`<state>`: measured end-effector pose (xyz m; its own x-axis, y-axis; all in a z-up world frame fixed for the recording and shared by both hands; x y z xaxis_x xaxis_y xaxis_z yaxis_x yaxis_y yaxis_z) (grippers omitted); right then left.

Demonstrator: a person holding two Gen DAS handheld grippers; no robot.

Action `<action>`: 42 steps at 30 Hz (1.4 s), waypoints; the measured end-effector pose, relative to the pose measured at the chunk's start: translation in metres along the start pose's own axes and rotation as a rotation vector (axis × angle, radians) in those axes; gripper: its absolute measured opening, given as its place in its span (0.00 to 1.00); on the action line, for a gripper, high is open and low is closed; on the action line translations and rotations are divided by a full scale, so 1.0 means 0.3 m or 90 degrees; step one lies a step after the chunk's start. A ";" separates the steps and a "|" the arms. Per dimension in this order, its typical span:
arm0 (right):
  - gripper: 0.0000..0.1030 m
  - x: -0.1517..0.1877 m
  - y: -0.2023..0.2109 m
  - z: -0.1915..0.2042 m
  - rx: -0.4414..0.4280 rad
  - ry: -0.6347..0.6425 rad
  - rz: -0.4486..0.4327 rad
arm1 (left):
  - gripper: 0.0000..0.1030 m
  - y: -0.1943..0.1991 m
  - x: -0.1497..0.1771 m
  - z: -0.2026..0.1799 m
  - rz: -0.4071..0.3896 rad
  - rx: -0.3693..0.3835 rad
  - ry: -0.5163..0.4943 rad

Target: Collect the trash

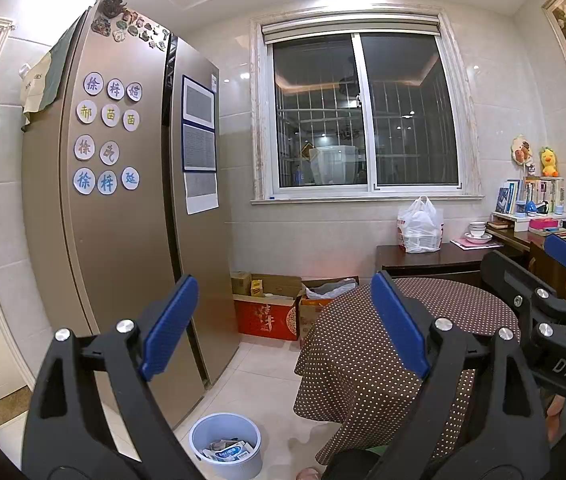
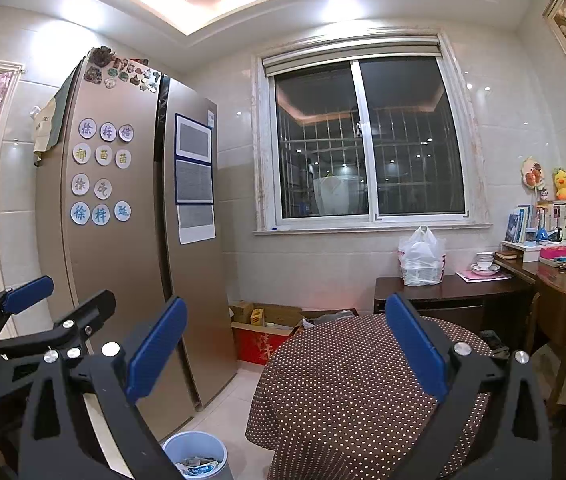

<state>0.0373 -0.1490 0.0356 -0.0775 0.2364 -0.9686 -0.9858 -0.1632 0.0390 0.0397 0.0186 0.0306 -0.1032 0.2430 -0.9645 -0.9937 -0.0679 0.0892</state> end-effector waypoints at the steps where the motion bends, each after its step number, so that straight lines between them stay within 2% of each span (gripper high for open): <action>1: 0.95 0.000 0.000 0.001 0.000 0.000 0.000 | 0.84 0.000 0.000 0.002 0.000 0.000 0.000; 42: 0.95 0.037 -0.019 0.025 -0.011 -0.003 0.021 | 0.84 -0.022 0.024 0.010 0.013 -0.001 0.003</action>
<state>0.0408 -0.1381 0.0264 -0.1112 0.2345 -0.9657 -0.9801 -0.1869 0.0675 0.0453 0.0237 0.0237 -0.1232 0.2373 -0.9636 -0.9913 -0.0744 0.1084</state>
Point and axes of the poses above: each gripper's, at about its wrist camera, not at the fingertips, and y roughly against the way its jaws point, z to its left, x to its underside, the point moved 9 cm from there along -y, roughly the way its jaws point, and after that the axes turned 11 degrees about -y, right-handed, at the moved point
